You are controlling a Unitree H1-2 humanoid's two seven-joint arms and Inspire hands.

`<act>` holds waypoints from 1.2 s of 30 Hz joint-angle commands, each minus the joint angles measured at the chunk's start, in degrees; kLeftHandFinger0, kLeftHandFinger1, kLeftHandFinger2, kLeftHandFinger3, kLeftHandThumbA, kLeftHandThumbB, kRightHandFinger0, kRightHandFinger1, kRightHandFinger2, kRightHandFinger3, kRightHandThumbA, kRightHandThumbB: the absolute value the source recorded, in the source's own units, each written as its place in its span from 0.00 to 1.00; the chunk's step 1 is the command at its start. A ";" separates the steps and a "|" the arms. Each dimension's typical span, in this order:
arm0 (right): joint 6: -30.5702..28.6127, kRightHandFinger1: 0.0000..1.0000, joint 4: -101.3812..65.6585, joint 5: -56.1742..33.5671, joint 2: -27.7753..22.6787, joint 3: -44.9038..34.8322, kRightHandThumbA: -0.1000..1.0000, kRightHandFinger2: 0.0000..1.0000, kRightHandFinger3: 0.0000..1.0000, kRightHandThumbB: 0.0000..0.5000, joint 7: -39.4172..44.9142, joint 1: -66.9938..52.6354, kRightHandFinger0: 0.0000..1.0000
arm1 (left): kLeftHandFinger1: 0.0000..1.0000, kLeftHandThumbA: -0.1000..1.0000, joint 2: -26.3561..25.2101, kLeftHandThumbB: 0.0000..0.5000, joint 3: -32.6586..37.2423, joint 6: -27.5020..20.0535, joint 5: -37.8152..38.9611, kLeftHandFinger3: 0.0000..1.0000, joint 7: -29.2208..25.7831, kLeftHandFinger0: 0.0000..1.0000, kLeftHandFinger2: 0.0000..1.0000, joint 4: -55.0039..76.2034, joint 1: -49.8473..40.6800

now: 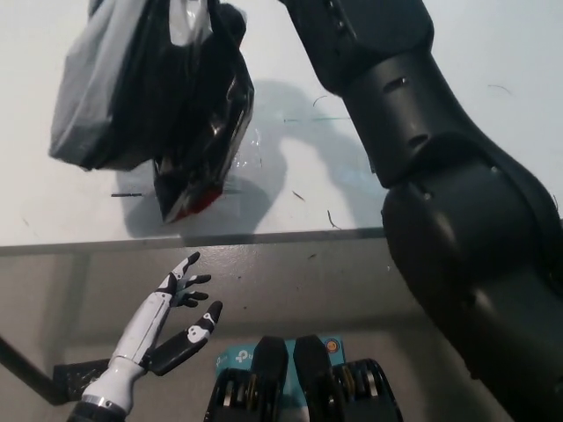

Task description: The robot uses its right hand to pick up a bag of coffee beans and puts it in the black plastic bag, then the robot grabs the top of the bag and lifts it.

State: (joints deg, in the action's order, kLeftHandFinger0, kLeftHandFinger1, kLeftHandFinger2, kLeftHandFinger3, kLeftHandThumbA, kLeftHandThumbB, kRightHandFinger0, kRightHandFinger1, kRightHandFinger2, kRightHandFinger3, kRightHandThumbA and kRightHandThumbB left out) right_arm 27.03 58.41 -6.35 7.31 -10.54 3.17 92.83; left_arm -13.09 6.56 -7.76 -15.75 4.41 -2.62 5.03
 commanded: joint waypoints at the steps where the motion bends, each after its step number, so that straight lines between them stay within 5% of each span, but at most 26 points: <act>1: -3.86 0.21 -0.97 -3.72 -1.96 -2.76 0.34 0.63 0.67 0.09 -2.98 16.51 0.00 | 0.70 0.54 -0.37 0.22 0.57 -2.71 -0.70 1.00 -0.17 0.73 0.79 0.42 0.79; 8: -8.07 0.24 0.82 -3.46 -1.74 -3.60 0.31 0.64 0.68 0.01 -4.26 15.98 0.00 | 0.71 0.55 -0.23 0.26 0.86 -2.07 0.04 1.00 0.43 0.73 0.81 0.92 0.57; 15: -13.77 0.28 3.58 -4.18 -1.68 -4.94 0.32 0.67 0.70 0.06 -4.64 16.16 0.00 | 0.70 0.55 -0.30 0.28 1.13 -2.59 0.53 1.00 0.61 0.69 0.81 0.15 1.00; 21: -15.09 0.21 2.87 -4.40 -1.16 -5.16 0.22 0.60 0.59 0.03 -4.45 12.66 0.00 | 0.71 0.54 -0.33 0.28 1.64 -1.91 0.03 1.00 0.77 0.70 0.81 0.52 0.62; 26: -16.19 0.28 2.73 -3.15 -1.47 -3.73 0.22 0.69 0.73 0.03 -4.23 8.32 0.00 | 0.69 0.52 -0.35 0.27 2.18 -2.69 -0.10 1.00 0.61 0.69 0.79 0.21 0.60; 29: -17.42 0.27 3.60 -2.79 -1.81 -3.21 0.25 0.64 0.65 0.04 -3.97 6.17 0.00 | 0.68 0.50 -0.35 0.28 2.25 -2.50 -0.34 1.00 0.49 0.68 0.78 0.46 0.76; 33: -19.74 0.31 5.27 -3.09 -2.25 -3.39 0.25 0.68 0.69 0.04 -4.02 2.51 0.00 | 0.67 0.49 -0.46 0.27 2.28 -3.08 -0.34 1.00 0.40 0.68 0.77 0.16 1.18; 36: -21.05 0.27 6.03 -1.69 -2.79 -1.96 0.27 0.60 0.55 0.03 -3.63 -1.86 0.00 | 0.66 0.49 -0.34 0.27 2.44 -1.55 -0.86 1.00 0.64 0.67 0.77 0.89 1.24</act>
State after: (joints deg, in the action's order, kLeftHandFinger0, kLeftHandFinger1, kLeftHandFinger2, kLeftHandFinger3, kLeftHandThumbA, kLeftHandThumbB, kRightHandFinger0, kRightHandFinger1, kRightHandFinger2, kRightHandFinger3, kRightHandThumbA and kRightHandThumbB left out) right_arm 13.48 64.80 -8.39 6.94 -13.44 -0.82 90.72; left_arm -13.04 8.67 -8.29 -15.80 4.71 -2.65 5.08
